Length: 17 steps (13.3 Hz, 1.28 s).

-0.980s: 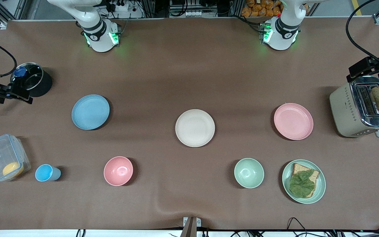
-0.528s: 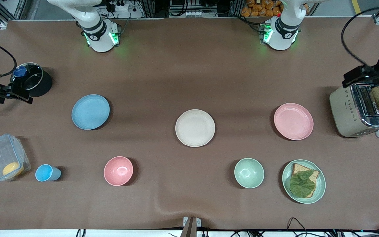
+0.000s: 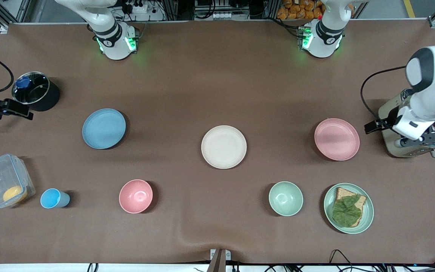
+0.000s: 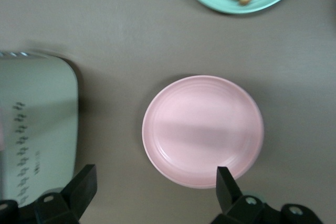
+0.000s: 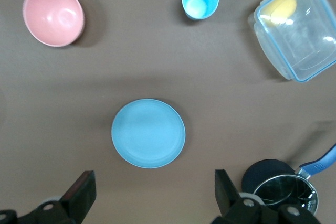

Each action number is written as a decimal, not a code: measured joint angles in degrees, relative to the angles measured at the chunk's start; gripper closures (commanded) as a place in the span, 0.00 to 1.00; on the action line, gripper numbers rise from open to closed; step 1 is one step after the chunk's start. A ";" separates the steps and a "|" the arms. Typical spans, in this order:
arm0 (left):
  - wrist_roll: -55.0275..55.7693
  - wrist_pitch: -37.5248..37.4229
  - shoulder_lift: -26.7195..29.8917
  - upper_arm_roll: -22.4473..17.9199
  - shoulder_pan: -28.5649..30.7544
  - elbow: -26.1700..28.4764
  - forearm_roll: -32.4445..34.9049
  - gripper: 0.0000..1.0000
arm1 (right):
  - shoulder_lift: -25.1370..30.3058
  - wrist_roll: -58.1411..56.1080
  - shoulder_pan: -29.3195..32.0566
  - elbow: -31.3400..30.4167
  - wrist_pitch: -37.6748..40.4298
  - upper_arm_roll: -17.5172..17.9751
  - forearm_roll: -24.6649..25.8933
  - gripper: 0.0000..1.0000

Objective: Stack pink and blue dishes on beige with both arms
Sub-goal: 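Reach the left gripper to the pink plate while the right gripper reaches the blue, then grip the pink plate with the left gripper while the right gripper grips the blue, then carry the pink plate toward the beige plate while the right gripper lifts the blue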

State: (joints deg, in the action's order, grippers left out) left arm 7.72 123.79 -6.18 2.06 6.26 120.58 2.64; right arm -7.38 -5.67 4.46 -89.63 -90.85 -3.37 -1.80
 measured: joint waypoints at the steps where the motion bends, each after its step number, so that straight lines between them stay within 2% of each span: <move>1: 0.00 3.35 -1.11 -0.02 1.01 2.75 0.00 0.00 | -0.76 -1.25 1.15 -2.37 -2.05 -0.03 -1.25 0.00; 7: -0.01 15.94 -12.33 0.01 4.33 6.76 0.00 0.00 | -6.09 -10.14 3.69 -17.57 -18.32 -0.12 -4.75 0.00; 11: -0.58 17.72 -15.69 0.04 6.23 6.78 0.00 0.01 | -11.92 -19.44 7.69 -21.50 -21.57 -0.20 -9.00 0.00; 14: -0.56 17.72 -15.82 0.35 6.23 6.75 0.00 0.18 | -17.03 -26.69 10.30 -21.77 -23.59 -0.26 -13.41 0.00; 17: -0.52 17.72 -15.96 0.55 6.21 6.75 -0.13 0.46 | -20.47 -29.28 10.95 -21.77 -24.76 -0.23 -14.16 0.00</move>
State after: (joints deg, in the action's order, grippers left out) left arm 7.21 141.51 -22.13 2.62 12.47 127.33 2.51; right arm -27.85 -34.94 15.41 -111.40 -115.61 -3.60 -15.96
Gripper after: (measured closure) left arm 0.172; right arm 0.000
